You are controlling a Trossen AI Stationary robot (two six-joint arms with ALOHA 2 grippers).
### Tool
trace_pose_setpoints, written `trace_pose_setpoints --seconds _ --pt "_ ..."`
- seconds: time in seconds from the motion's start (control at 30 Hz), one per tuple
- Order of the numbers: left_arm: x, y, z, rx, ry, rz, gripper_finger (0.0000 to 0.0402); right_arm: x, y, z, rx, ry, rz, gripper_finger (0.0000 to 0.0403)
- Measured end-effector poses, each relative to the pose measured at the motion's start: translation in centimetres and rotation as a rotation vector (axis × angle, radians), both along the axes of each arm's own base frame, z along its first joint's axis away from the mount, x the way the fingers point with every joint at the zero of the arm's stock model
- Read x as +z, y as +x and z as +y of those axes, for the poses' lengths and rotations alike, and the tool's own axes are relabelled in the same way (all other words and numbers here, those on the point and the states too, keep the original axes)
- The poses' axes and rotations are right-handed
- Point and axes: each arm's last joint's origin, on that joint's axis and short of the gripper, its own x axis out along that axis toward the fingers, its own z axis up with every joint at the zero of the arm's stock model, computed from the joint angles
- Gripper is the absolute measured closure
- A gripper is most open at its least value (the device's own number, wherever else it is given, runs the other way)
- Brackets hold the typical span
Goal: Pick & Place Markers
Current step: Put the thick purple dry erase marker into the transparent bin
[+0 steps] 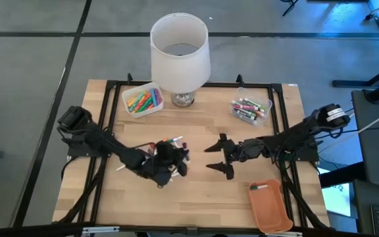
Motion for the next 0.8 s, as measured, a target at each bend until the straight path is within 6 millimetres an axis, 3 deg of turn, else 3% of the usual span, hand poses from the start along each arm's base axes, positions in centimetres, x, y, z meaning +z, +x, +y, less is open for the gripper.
trace_pose_setpoints --seconds 0.23,0.53,0.67,0.8 --pt "0.7 2.5 1.0 -0.167 0.042 -0.05 0.0339 -1.7 1.2 0.2 -0.05 0.01 -0.037 0.0071" --pt "0.5 4.0 1.7 -0.214 0.093 -0.106 0.0339 -2.2 1.8 0.2 -0.122 0.035 -0.074 0.008" --pt "0.6 4.2 1.6 -0.242 0.102 -0.126 0.0339 -2.1 1.8 0.1 -0.135 0.024 -0.079 0.0126" --pt "0.6 4.2 1.6 -0.245 0.11 -0.122 0.0338 -1.8 2.1 0.2 -0.137 0.006 -0.082 0.0215"
